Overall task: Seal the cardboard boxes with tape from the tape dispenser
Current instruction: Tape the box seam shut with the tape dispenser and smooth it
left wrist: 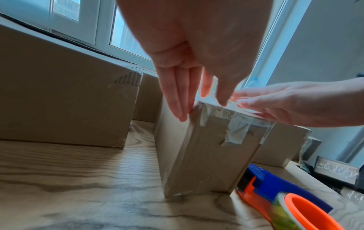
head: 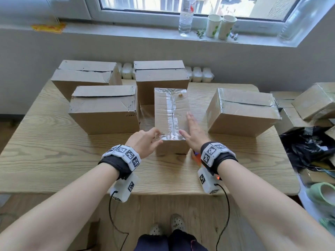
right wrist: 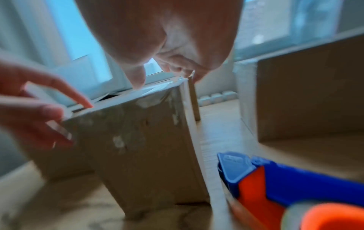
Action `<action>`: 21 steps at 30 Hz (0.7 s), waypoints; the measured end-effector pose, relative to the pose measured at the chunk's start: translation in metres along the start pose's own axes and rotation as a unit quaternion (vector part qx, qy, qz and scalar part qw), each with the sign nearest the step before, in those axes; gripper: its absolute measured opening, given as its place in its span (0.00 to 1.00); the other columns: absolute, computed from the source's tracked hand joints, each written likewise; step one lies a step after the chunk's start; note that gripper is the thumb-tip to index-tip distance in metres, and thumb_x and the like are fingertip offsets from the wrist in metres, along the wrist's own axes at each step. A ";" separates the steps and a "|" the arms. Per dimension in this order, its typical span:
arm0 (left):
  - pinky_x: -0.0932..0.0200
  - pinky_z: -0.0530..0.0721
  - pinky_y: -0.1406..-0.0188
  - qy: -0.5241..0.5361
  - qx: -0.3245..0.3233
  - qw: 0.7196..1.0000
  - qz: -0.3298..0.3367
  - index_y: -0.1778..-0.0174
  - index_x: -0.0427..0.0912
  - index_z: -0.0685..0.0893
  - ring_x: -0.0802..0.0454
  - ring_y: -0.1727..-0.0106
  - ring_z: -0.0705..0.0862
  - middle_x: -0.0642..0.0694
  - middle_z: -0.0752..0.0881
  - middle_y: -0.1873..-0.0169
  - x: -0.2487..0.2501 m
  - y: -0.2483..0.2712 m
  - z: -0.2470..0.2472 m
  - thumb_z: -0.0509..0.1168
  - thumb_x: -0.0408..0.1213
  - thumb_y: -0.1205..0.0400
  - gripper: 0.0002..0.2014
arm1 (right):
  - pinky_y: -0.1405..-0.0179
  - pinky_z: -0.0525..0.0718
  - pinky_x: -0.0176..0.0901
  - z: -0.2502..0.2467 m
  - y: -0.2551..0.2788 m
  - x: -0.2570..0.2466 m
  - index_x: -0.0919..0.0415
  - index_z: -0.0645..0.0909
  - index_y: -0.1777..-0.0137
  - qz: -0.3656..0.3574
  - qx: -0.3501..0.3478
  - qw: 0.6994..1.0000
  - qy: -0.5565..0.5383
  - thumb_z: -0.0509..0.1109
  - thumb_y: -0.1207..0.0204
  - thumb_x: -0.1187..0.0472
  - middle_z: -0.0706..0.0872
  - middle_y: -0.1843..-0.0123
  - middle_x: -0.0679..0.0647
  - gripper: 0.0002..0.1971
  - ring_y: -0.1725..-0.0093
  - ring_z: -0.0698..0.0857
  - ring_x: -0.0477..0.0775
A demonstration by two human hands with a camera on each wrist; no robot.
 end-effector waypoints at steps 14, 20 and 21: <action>0.58 0.75 0.52 0.232 0.030 0.962 -0.143 0.34 0.48 0.81 0.46 0.51 0.81 0.45 0.86 0.47 -0.017 -0.016 -0.002 0.55 0.39 0.14 0.15 | 0.27 0.74 0.54 0.010 0.014 0.008 0.52 0.70 0.27 0.082 -0.006 0.927 -0.367 0.68 0.24 0.72 0.80 0.32 0.49 0.28 0.30 0.77 0.49; 0.52 0.80 0.50 0.356 0.078 0.917 -0.164 0.38 0.41 0.84 0.53 0.58 0.79 0.47 0.87 0.54 -0.028 -0.013 -0.016 0.65 0.37 0.19 0.14 | 0.42 0.84 0.40 0.003 0.031 -0.011 0.41 0.70 0.31 0.059 0.019 0.898 -0.437 0.68 0.23 0.72 0.81 0.41 0.40 0.29 0.38 0.82 0.45; 0.54 0.80 0.52 0.386 0.077 0.904 -0.164 0.37 0.40 0.84 0.53 0.58 0.80 0.47 0.87 0.54 -0.028 -0.011 -0.018 0.66 0.36 0.19 0.15 | 0.49 0.84 0.33 -0.002 0.035 -0.014 0.41 0.69 0.29 0.062 0.023 0.892 -0.446 0.68 0.23 0.73 0.81 0.42 0.38 0.30 0.42 0.82 0.41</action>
Point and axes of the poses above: each hand's wrist, its own y-axis away from the middle knuckle, its own z-axis out of the palm, x = y × z, the point moved 4 cm from there along -y, towards the middle knuckle
